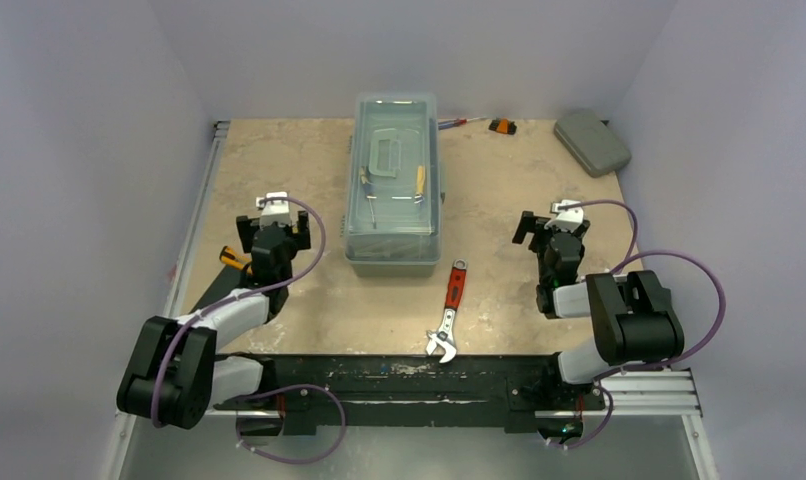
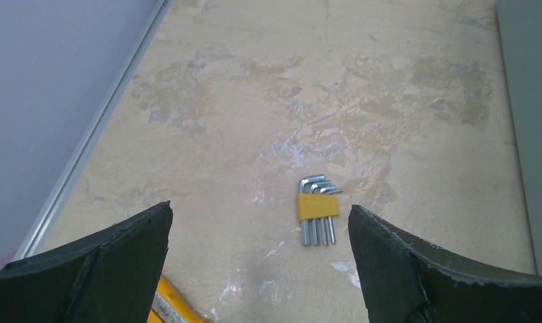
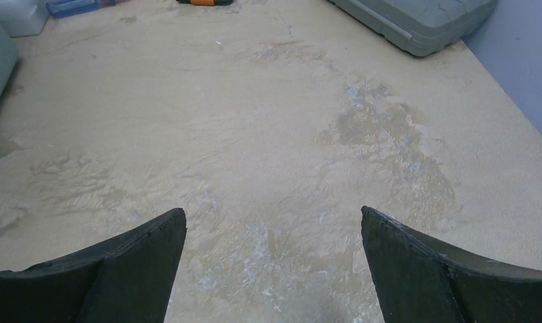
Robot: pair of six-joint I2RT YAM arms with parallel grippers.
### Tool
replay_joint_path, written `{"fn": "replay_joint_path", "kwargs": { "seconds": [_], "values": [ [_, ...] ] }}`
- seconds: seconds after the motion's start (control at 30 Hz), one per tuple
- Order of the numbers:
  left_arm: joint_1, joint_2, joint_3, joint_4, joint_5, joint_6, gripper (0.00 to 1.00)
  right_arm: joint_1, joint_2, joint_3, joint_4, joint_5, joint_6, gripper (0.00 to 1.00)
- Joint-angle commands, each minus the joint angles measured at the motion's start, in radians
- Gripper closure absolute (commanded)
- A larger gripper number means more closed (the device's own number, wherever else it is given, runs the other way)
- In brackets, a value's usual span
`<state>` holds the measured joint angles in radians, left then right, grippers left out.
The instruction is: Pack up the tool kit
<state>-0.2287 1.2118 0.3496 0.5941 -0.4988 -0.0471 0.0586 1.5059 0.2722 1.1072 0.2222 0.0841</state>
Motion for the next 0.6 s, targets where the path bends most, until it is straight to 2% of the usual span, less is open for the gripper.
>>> {"fn": "replay_joint_path", "kwargs": {
  "seconds": [0.0, 0.03, 0.1, 0.13, 0.17, 0.23, 0.27, 0.33, 0.47, 0.57],
  "values": [
    [0.007, 0.006, -0.029, 0.201, 0.091, 0.128, 0.0, 0.002, -0.005, 0.026, 0.02, 0.021, -0.021, 0.01],
    [0.013, 0.021, -0.065, 0.283, 0.124, 0.144, 0.0, 0.002, 0.0, 0.024, 0.036, 0.02, -0.021, 0.01],
    [0.043, 0.135, -0.154, 0.598, 0.172, 0.157, 0.01, 0.003, -0.003, 0.026, 0.026, 0.021, -0.022, 0.01],
    [0.068, 0.166, -0.175, 0.637, 0.183, 0.125, 0.0, 0.002, -0.003, 0.025, 0.031, 0.021, -0.021, 0.01],
    [0.081, 0.182, -0.171, 0.645, 0.218, 0.125, 0.0, 0.002, 0.0, 0.025, 0.033, 0.02, -0.021, 0.01],
    [0.102, 0.145, -0.158, 0.545, 0.371, 0.143, 0.09, 0.003, -0.002, 0.025, 0.032, 0.021, -0.021, 0.01],
    [0.109, 0.126, -0.156, 0.512, 0.394, 0.141, 0.02, 0.002, -0.001, 0.025, 0.031, 0.021, -0.021, 0.01],
    [0.111, 0.163, -0.166, 0.589, 0.393, 0.148, 0.0, 0.002, -0.001, 0.025, 0.029, 0.024, -0.021, 0.01],
    [0.111, 0.147, -0.141, 0.528, 0.366, 0.131, 0.0, 0.002, -0.002, 0.028, 0.021, 0.023, -0.022, 0.01],
    [0.112, 0.15, -0.082, 0.426, 0.212, 0.07, 0.0, 0.002, -0.002, 0.027, 0.021, 0.023, -0.021, 0.01]
  ]
}}
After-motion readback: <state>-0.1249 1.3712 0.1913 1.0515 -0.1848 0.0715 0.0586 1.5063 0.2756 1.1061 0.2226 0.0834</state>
